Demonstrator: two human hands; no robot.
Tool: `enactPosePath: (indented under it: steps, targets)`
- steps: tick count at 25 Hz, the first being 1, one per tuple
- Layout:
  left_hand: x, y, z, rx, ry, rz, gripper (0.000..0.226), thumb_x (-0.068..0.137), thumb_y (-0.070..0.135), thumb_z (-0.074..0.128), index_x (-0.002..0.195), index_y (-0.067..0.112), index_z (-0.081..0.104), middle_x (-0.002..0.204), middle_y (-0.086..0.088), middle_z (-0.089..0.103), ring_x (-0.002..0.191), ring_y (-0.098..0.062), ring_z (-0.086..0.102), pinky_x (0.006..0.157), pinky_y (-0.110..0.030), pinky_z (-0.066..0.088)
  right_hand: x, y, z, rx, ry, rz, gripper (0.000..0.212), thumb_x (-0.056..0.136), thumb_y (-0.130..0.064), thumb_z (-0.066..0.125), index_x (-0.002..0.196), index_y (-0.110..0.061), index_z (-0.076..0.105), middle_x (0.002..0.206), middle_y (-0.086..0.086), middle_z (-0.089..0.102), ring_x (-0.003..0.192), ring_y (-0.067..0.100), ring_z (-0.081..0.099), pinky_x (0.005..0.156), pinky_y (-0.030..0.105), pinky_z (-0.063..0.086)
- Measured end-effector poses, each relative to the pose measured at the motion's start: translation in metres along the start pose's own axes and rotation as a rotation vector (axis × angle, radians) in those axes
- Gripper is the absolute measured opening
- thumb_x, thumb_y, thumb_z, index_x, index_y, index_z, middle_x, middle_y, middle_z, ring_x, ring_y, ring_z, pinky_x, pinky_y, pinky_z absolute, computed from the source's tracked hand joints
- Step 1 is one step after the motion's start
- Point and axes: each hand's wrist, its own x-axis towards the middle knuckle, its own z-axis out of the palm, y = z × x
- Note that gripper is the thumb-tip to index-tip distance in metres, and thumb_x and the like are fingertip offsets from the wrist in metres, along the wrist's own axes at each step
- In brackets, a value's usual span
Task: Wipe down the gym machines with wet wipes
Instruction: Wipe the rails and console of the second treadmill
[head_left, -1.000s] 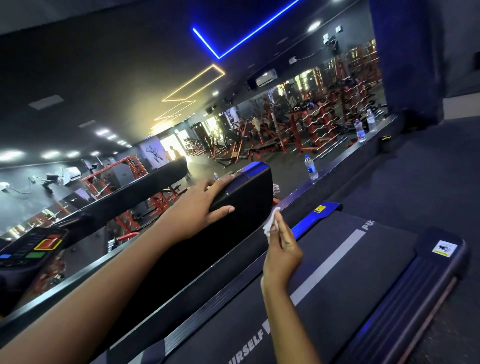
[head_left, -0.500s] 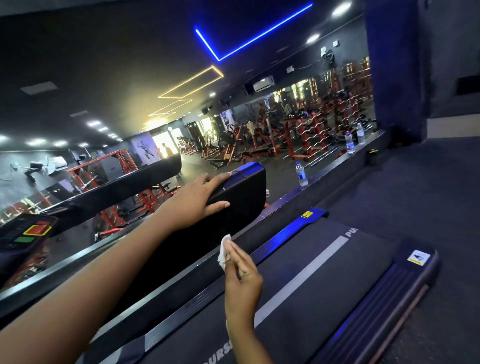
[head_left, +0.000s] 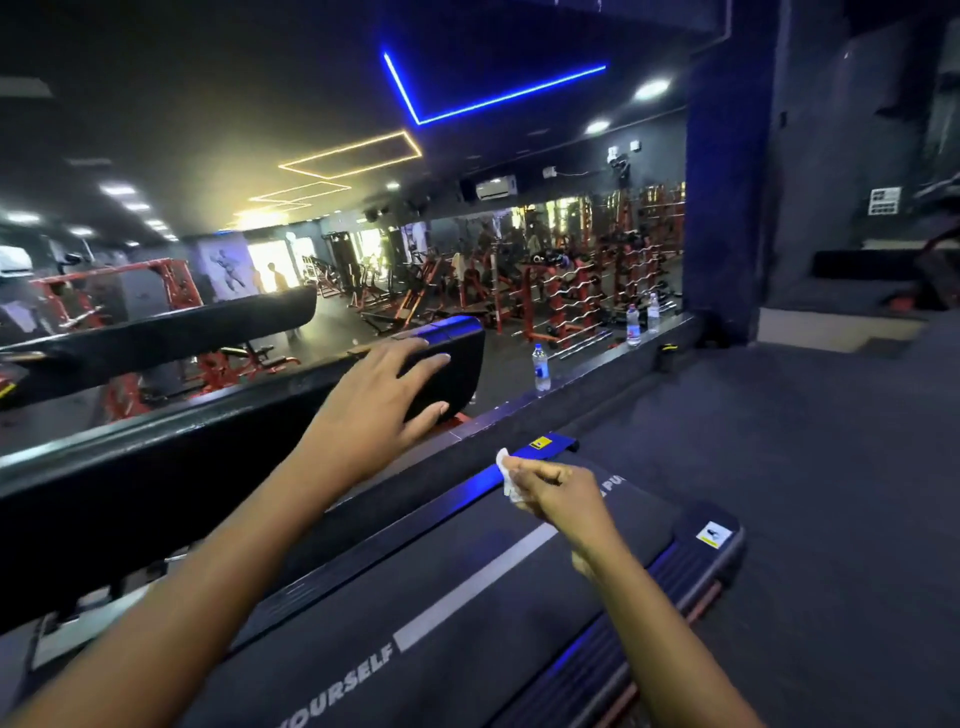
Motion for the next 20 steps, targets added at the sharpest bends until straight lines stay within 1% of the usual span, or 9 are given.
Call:
enactPosePath:
  steps: [3,6,8,11,13,15,17,19,20]
  targets:
    - [-0.014,0.044,0.020,-0.207,-0.043,0.033,0.062,0.087,0.053,0.034,0.131,0.015,0.056,0.127,-0.010,0.056,0.115,-0.027,0.055,0.096,-0.038,0.046,-0.006,0.016,-0.039,-0.148,0.068,0.042,0.025,0.077,-0.011,0.074,0.102,-0.013,0.073,0.086,-0.005,0.072,0.074,0.004,0.062,0.081,0.024,0.055]
    - [-0.020,0.079,0.072,-0.409,-0.197,0.022,0.069,0.083,0.060,0.030,0.133,0.019,0.053,0.131,-0.006,0.051,0.117,-0.025,0.053,0.099,-0.039,0.045,-0.010,0.037,-0.080,-0.343,0.117,0.089,0.019,0.077,-0.011,0.073,0.093,-0.022,0.074,0.090,0.000,0.073,0.075,0.006,0.062,0.086,0.031,0.054]
    - [-0.020,0.103,0.123,-0.495,-0.337,-0.013,0.068,0.084,0.061,0.033,0.137,0.021,0.048,0.139,-0.005,0.044,0.125,-0.022,0.047,0.104,-0.037,0.039,-0.011,0.050,-0.109,-0.469,0.143,0.142,0.021,0.079,-0.010,0.071,0.095,-0.023,0.073,0.096,0.005,0.073,0.076,0.007,0.061,0.085,0.031,0.054]
    - [-0.017,0.141,0.206,-0.607,-0.544,-0.057,0.051,0.095,0.040,0.051,0.140,0.018,0.044,0.146,-0.007,0.038,0.133,-0.022,0.040,0.109,-0.031,0.031,-0.001,0.072,-0.160,-0.728,0.193,0.204,0.024,0.081,-0.013,0.067,0.103,-0.017,0.072,0.105,0.003,0.071,0.093,0.006,0.061,0.092,0.023,0.045]
    - [-0.012,0.162,0.261,-0.644,-0.685,-0.076,0.050,0.095,0.034,0.053,0.141,0.015,0.042,0.145,-0.009,0.039,0.134,-0.022,0.039,0.110,-0.031,0.029,0.014,0.086,-0.192,-0.892,0.184,0.252,0.023,0.083,-0.021,0.065,0.105,-0.021,0.072,0.108,0.002,0.069,0.108,0.011,0.059,0.094,0.021,0.041]
    - [0.000,0.177,0.310,-0.649,-0.808,-0.101,0.052,0.096,0.034,0.052,0.142,0.013,0.041,0.145,-0.011,0.041,0.133,-0.022,0.040,0.110,-0.030,0.028,0.037,0.102,-0.220,-0.976,0.129,0.293,0.023,0.087,-0.026,0.063,0.108,-0.020,0.071,0.108,0.006,0.069,0.108,0.016,0.060,0.084,0.019,0.040]
    - [0.019,0.188,0.350,-0.660,-0.904,-0.171,0.051,0.096,0.034,0.051,0.142,0.012,0.041,0.144,-0.011,0.042,0.133,-0.022,0.040,0.109,-0.028,0.028,0.069,0.112,-0.245,-1.038,0.080,0.322,0.024,0.089,-0.030,0.061,0.109,-0.021,0.070,0.103,0.008,0.071,0.103,0.014,0.061,0.073,0.019,0.036]
    - [0.040,0.194,0.382,-0.652,-0.975,-0.243,0.050,0.097,0.034,0.049,0.142,0.013,0.039,0.145,-0.010,0.040,0.134,-0.022,0.039,0.107,-0.026,0.026,0.107,0.114,-0.267,-1.097,0.014,0.363,0.026,0.090,-0.034,0.058,0.112,-0.024,0.069,0.087,0.007,0.071,0.090,0.009,0.058,0.068,0.022,0.033]
    - [0.048,0.194,0.394,-0.651,-1.002,-0.282,0.050,0.098,0.034,0.049,0.142,0.013,0.039,0.146,-0.010,0.040,0.134,-0.022,0.038,0.107,-0.025,0.025,0.125,0.115,-0.275,-1.120,-0.010,0.387,0.027,0.091,-0.035,0.057,0.113,-0.025,0.068,0.083,0.006,0.070,0.088,0.012,0.058,0.068,0.024,0.033]
